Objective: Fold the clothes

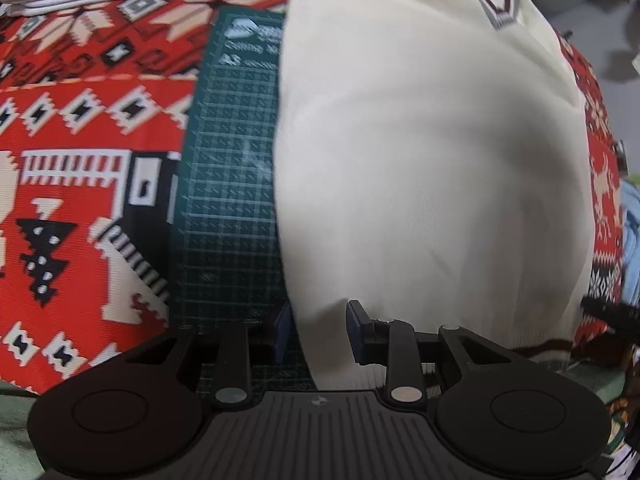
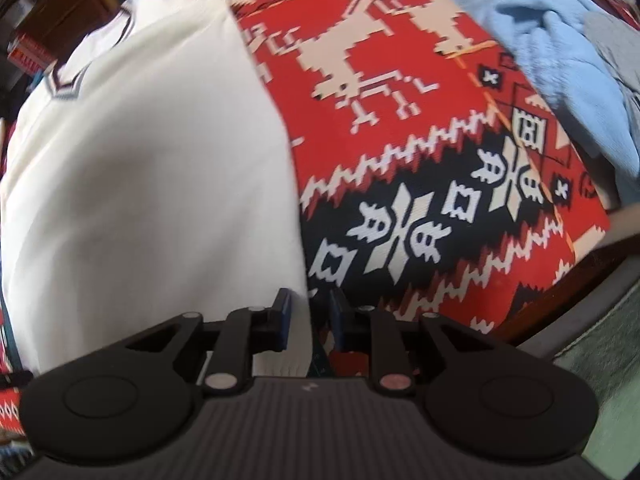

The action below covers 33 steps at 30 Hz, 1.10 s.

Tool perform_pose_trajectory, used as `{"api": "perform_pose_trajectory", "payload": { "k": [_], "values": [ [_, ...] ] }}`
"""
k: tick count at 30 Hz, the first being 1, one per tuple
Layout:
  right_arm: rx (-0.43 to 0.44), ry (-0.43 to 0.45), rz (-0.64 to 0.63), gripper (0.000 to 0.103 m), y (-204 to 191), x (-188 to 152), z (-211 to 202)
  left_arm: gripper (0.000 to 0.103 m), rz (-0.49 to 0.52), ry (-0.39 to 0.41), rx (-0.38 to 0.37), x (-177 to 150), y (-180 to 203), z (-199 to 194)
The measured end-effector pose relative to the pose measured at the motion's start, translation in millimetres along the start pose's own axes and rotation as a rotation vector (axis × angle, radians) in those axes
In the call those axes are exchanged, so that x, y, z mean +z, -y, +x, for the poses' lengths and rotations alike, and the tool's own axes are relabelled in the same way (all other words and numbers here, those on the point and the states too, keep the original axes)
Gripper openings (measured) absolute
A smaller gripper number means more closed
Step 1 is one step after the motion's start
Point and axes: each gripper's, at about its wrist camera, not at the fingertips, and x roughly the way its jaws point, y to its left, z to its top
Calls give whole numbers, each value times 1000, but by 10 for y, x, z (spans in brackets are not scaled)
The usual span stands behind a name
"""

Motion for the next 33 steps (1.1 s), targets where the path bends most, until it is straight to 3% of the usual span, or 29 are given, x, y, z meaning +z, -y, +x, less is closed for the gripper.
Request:
{"api": "perform_pose_trajectory", "payload": {
  "k": [8,9,10,11,17,23,26,30,33],
  "values": [
    [-17,-17,-77,19,-235,-17,120,30,-28,-2,5,-22,48,51],
    [-39,-18,-104,18,-294,-25,118,29,-24,-1,25,-27,79,55],
    [-61,-20,-137,16,-353,-36,115,18,-20,0,49,-31,113,58],
    [-81,-23,-168,7,-400,-43,109,7,9,-5,90,-31,168,72],
    [-152,-23,-179,5,-293,24,-32,6,82,16,199,-37,297,-30],
    [-100,-67,-155,7,-150,27,46,7,37,-28,166,-96,257,76],
    [-78,-60,-103,16,-73,-16,-57,11,-21,-50,136,-110,238,98],
    [-42,-87,-65,23,21,-141,-213,29,-44,-74,55,-203,213,8],
    [3,-141,-80,28,54,-234,-225,32,-1,-127,-3,-294,288,57]
  ]
}}
